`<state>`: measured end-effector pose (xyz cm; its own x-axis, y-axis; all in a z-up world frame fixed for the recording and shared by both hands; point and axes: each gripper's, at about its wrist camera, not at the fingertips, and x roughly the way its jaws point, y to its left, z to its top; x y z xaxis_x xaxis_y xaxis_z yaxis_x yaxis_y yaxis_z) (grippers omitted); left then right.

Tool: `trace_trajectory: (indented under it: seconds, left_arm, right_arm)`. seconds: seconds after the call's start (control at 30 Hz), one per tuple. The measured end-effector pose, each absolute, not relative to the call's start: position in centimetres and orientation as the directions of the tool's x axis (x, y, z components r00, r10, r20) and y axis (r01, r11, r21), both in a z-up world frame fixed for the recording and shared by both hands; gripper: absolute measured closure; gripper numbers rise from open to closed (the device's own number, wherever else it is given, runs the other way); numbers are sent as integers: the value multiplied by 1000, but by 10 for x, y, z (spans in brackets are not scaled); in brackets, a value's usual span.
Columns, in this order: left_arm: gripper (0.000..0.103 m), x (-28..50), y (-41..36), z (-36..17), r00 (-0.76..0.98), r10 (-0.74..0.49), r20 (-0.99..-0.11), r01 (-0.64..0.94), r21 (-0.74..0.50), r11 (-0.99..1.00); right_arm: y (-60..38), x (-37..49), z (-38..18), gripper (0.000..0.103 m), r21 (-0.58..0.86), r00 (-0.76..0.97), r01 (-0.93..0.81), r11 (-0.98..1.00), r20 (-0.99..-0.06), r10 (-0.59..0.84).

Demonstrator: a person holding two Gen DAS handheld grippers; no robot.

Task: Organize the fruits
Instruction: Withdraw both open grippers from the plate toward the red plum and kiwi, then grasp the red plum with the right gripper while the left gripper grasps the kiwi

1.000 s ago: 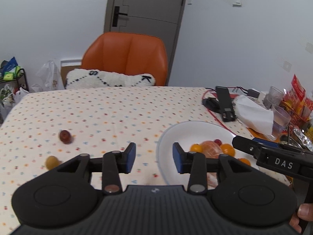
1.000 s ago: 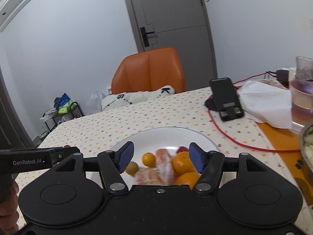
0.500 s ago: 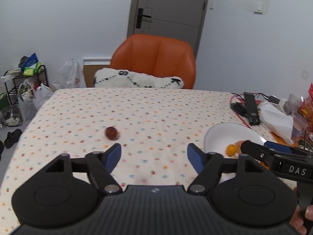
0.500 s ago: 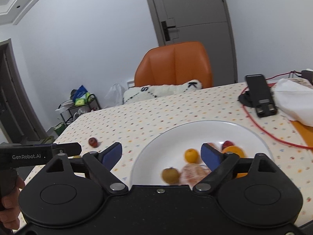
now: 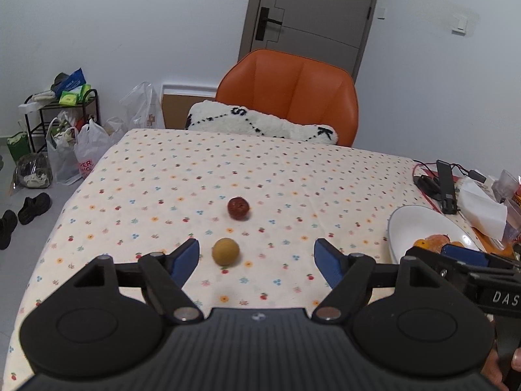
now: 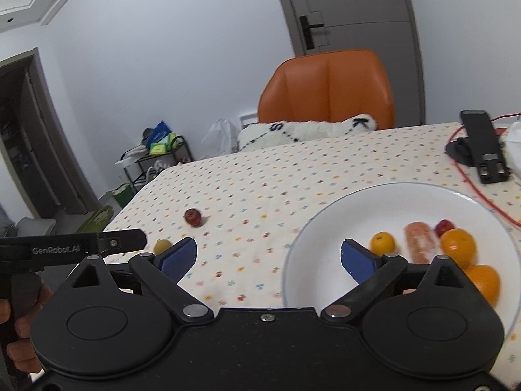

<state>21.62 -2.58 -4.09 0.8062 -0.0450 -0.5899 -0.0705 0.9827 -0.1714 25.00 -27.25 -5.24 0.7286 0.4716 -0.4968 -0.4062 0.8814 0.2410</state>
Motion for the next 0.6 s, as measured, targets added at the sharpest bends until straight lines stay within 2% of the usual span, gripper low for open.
trace_trajectory:
  seconds: [0.1, 0.43, 0.6]
  left_arm:
    - [27, 218, -21, -45, 802, -39, -596, -80, -172, 982]
    - [31, 231, -11, -60, 788, -43, -614, -92, -186, 978]
    - [40, 239, -9, -69, 780, -47, -624, -94, -192, 977]
  right_arm:
    - [-267, 252, -53, 0, 251, 714, -423, 871, -499, 491]
    - [-244, 266, -54, 0, 253, 685, -457, 853, -511, 519]
    - [-237, 274, -57, 0, 262, 671, -463, 847, -520, 528]
